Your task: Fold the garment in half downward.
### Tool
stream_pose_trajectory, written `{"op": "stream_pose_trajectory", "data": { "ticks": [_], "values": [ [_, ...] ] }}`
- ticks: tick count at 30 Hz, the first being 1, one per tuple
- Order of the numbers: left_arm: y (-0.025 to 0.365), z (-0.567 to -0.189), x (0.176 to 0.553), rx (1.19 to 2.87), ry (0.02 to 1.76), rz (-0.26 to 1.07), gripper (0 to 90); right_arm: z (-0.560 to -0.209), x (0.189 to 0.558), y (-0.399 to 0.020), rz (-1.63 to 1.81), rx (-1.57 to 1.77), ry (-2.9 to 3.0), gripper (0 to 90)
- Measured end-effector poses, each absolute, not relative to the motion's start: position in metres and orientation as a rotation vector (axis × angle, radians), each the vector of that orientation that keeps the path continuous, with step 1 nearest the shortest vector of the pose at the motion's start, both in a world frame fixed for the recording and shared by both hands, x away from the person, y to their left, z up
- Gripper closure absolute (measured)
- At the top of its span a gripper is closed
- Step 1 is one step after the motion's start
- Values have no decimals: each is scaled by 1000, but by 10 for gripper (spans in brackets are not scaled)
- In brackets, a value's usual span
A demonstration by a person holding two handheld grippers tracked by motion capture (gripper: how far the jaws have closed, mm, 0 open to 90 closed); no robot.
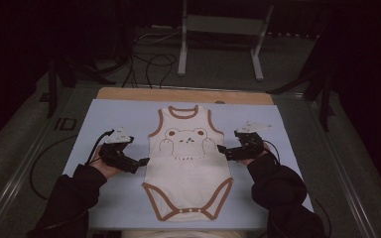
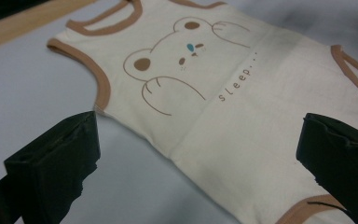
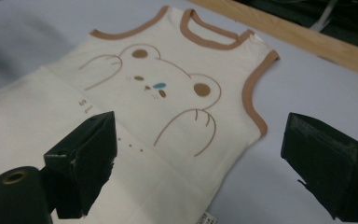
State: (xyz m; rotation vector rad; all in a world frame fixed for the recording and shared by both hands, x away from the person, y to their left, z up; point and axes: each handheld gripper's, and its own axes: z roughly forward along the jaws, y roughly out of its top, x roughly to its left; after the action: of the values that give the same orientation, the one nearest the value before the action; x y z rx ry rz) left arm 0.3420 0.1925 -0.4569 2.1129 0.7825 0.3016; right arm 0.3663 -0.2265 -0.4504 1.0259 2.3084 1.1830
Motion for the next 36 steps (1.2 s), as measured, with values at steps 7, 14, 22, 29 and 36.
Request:
{"op": "stream_pose_trajectory", "data": {
  "ticks": [7, 14, 22, 29, 36],
  "values": [
    [188, -472, 353, 2126, 834, 290, 12, -471, 376, -224, 1111, 1083, 2354, 200],
    [180, -485, 365, 2154, 855, 283, 67, -487, 387, -219, 1054, 1150, 2379, 275],
    [175, -494, 377, 2169, 927, 263, 162, -497, 397, -218, 1004, 1199, 2377, 332],
    [168, -503, 388, 2217, 994, 275, 298, -507, 406, -215, 954, 1238, 2391, 392],
    [158, -511, 395, 2269, 1027, 323, 465, -514, 412, -212, 878, 1252, 2396, 496]
  ]
}}
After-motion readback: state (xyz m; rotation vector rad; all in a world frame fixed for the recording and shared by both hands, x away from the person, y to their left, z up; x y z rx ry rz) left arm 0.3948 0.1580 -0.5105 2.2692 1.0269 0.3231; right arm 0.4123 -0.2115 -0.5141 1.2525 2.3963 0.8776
